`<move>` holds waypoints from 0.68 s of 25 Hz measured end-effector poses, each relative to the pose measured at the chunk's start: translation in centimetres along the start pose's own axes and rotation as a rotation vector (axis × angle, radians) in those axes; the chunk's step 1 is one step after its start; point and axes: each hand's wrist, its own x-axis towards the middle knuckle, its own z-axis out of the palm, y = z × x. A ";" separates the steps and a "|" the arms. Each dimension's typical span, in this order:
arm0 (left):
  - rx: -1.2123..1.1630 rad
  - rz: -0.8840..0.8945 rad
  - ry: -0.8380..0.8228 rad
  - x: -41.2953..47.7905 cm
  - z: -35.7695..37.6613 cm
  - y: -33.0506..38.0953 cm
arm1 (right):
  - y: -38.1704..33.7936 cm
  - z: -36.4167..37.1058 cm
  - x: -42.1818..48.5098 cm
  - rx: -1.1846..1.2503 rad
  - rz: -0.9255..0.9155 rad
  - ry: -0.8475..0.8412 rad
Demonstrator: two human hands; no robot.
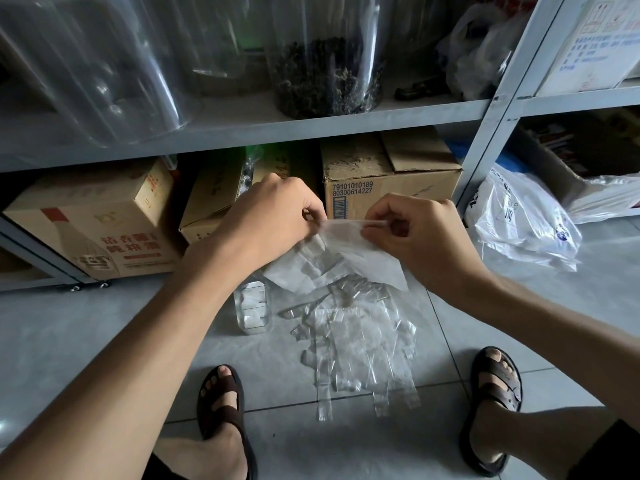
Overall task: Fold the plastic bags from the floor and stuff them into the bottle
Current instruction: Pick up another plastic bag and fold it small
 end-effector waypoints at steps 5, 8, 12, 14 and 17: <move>-0.051 0.014 0.038 0.0 0.1 -0.4 | -0.3 0.2 -0.3 -0.032 -0.105 -0.035; -0.070 0.045 0.068 0.1 0.2 -0.6 | -1.5 0.2 -0.9 0.065 -0.179 -0.299; -0.101 0.204 0.086 -0.4 0.2 -0.3 | 0.1 -0.9 0.7 0.226 0.015 -0.166; -0.139 0.263 0.107 -0.6 0.3 -0.3 | 1.5 -1.3 1.5 0.272 0.132 -0.094; -0.165 0.322 0.099 -0.6 0.6 -0.4 | 1.8 -0.8 1.2 0.358 0.186 -0.245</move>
